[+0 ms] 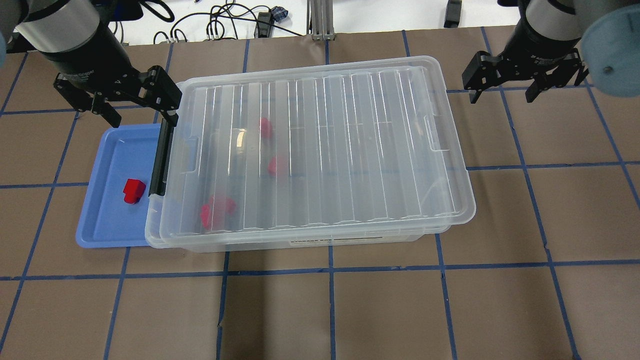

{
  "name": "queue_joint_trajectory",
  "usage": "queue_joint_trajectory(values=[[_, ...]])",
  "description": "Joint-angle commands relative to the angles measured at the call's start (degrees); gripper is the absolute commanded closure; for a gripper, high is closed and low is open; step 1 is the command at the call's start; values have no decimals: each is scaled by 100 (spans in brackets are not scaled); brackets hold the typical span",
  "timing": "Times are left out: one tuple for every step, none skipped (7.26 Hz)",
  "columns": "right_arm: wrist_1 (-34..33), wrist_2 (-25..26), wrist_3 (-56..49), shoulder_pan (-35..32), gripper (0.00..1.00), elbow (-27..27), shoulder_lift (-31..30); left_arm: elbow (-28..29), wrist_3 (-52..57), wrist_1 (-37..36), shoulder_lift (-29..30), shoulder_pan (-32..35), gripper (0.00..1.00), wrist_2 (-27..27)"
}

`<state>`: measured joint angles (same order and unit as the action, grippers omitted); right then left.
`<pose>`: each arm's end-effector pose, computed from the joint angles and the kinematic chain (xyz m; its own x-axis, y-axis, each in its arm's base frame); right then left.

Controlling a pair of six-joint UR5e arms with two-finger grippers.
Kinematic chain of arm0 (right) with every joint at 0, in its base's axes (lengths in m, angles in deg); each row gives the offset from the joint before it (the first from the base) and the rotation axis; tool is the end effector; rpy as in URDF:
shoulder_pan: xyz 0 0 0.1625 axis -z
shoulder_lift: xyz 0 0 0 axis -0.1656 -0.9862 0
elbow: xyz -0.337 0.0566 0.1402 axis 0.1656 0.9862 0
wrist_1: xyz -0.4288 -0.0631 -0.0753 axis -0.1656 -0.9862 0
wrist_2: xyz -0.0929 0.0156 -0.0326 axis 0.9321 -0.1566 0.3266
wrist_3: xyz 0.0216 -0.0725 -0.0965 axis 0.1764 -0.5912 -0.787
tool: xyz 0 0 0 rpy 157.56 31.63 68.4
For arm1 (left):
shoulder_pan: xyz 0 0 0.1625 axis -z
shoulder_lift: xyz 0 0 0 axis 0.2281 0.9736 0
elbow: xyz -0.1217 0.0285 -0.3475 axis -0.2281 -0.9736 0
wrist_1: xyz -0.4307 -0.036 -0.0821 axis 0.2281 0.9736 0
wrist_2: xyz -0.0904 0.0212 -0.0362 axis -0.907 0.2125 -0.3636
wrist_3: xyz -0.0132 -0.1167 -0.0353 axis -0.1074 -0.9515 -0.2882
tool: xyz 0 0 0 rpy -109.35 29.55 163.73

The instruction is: Place red block in blue tray from box

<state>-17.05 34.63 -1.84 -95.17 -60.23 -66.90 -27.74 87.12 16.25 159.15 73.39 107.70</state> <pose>0.0902 -0.5413 0.3908 -0.9989 0.0425 0.0203 0.0408 0.9959 -0.0805 -0.1034 -0.5140 0.4381 -0.9991 0.0413 0.0089 0.0416 0.9987 0.0310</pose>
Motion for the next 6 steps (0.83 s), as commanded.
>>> queue_joint_trajectory(values=[[358, 102, 558, -365, 0, 8, -88, 0, 0, 2, 18, 0, 0, 23], [603, 119, 561, -366, 0, 34, -114, 0, 0, -7, 10, 0, 0, 41], [675, 146, 544, -357, 0, 43, -219, -8, 0, 2, -8, 0, 0, 50], [676, 155, 544, -261, 0, 69, -237, -8, 0, 2, 1, 0, 0, 50], [693, 68, 544, -286, 0, 96, -315, 0, 0, 2, 1, 0, 0, 41], [711, 67, 535, -278, 0, 104, -351, -8, 0, 2, -8, 0, 0, 41]])
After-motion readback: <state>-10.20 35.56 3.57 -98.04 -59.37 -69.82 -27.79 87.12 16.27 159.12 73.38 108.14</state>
